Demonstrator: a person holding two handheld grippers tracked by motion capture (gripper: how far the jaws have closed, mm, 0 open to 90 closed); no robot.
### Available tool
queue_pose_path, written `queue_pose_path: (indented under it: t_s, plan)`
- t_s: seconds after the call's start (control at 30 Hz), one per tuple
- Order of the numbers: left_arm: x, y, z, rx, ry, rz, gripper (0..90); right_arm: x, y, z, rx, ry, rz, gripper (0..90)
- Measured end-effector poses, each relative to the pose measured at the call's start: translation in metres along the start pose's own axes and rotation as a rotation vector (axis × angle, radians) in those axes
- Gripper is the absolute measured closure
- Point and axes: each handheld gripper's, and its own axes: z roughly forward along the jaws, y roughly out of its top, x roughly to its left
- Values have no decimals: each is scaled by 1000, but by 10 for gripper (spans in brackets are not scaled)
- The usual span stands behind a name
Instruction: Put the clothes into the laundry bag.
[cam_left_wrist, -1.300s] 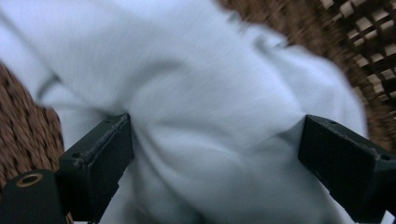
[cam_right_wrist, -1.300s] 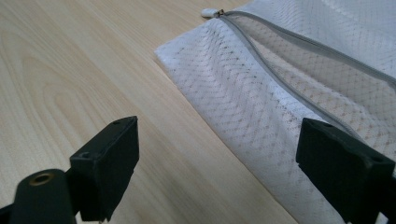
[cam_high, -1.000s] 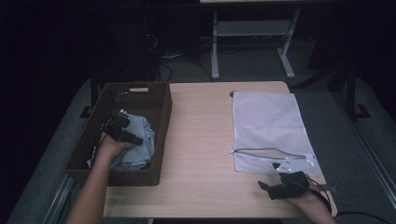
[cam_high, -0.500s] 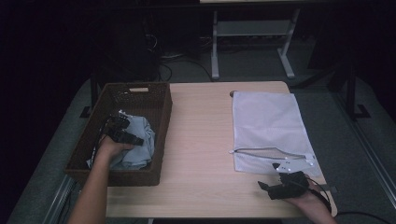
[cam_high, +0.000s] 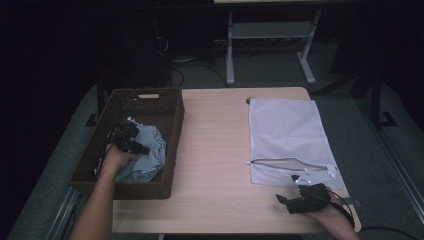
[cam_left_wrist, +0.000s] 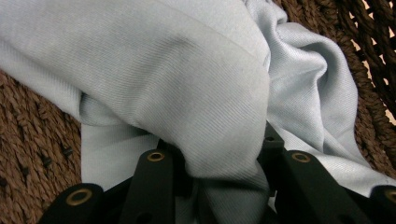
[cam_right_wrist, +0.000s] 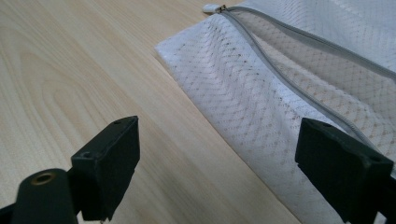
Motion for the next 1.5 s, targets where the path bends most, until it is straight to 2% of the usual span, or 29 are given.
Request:
queue_pose_path:
  t_s: [0.13, 0.23, 0.4, 0.6, 0.8, 1.1, 1.3, 1.33, 1.5]
  plan:
    - [0, 4, -4, 18, -4, -11, 685, 0, 0, 0, -2, -1, 2, 135]
    - [1, 4, -11, -3, -18, -19, 690, -1, 0, -1, -5, -2, 0, 135]
    - [2, 2, -27, -78, -50, -35, 692, -2, 0, -1, -4, -2, 8, 135]
    - [0, 0, -48, -160, -81, -22, 693, -2, 0, 0, -5, -3, 8, 135]
    - [-10, 2, -71, -231, -99, 18, 693, -1, 0, 0, -3, -4, 13, 135]
    - [-32, 14, -100, -330, -123, 94, 693, -2, 0, -1, -5, -4, 15, 135]
    - [-45, 20, -117, -399, -123, 138, 694, -3, -1, -1, -5, -8, 17, 135]
    - [-51, 23, -123, -419, -123, 154, 694, -3, -1, -1, -5, -8, 17, 135]
    - [-63, 28, -135, -457, -133, 188, 694, -3, -1, -1, -5, -6, 16, 135]
